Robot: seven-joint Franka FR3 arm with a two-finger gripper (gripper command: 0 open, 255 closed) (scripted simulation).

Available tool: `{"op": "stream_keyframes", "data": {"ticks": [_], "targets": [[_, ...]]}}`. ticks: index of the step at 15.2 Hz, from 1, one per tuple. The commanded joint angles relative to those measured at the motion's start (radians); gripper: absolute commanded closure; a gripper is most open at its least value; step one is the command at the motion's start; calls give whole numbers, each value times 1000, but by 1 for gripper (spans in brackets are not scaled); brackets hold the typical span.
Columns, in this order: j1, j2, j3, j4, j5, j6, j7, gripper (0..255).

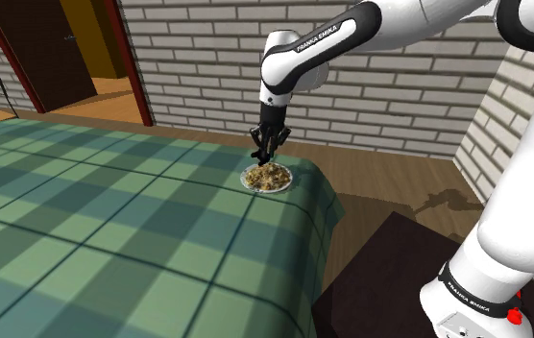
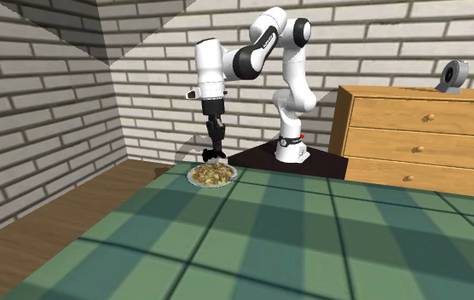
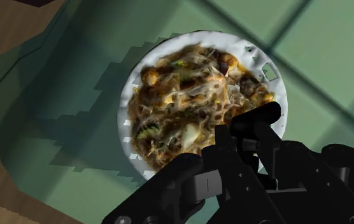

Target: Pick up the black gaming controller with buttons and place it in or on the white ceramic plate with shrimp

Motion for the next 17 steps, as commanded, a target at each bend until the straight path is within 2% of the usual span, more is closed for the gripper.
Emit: {"op": "stream_keyframes", "data": {"ticks": [1, 5, 12, 13, 17], "targets": [[0, 12, 0, -13, -1, 25, -3, 255], [1, 33, 0, -36, -2, 68, -7, 255], [1, 33, 0, -35, -2, 68, -7, 255], [1, 33, 0, -35, -2, 68, -7, 0], [1, 33, 0, -35, -2, 68, -7, 0]]}}
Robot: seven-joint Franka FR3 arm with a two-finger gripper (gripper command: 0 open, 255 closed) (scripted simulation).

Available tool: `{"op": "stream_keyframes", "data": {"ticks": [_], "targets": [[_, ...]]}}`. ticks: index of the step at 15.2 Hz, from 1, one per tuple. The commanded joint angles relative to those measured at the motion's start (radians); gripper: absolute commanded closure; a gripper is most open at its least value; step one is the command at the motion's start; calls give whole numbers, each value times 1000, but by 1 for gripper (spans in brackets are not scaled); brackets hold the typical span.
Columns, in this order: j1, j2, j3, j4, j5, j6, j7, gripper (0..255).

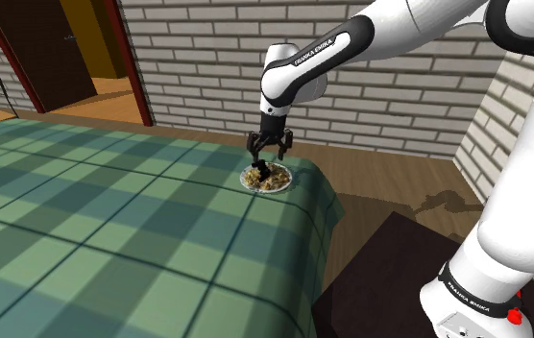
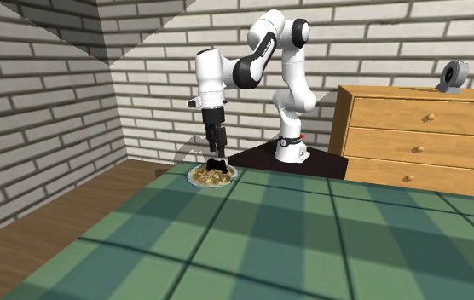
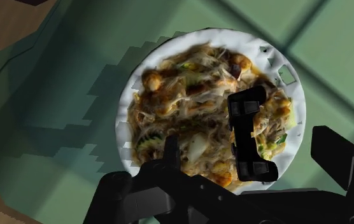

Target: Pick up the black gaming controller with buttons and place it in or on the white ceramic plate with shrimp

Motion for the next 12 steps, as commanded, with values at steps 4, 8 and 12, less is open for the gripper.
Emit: {"op": "stream_keyframes", "data": {"ticks": [4, 8, 12], "targets": [[-9, -48, -4, 44, 4, -93, -4, 0], [-11, -60, -6, 57, 5, -117, -4, 0], [-11, -59, -6, 57, 5, -117, -4, 0]]}}
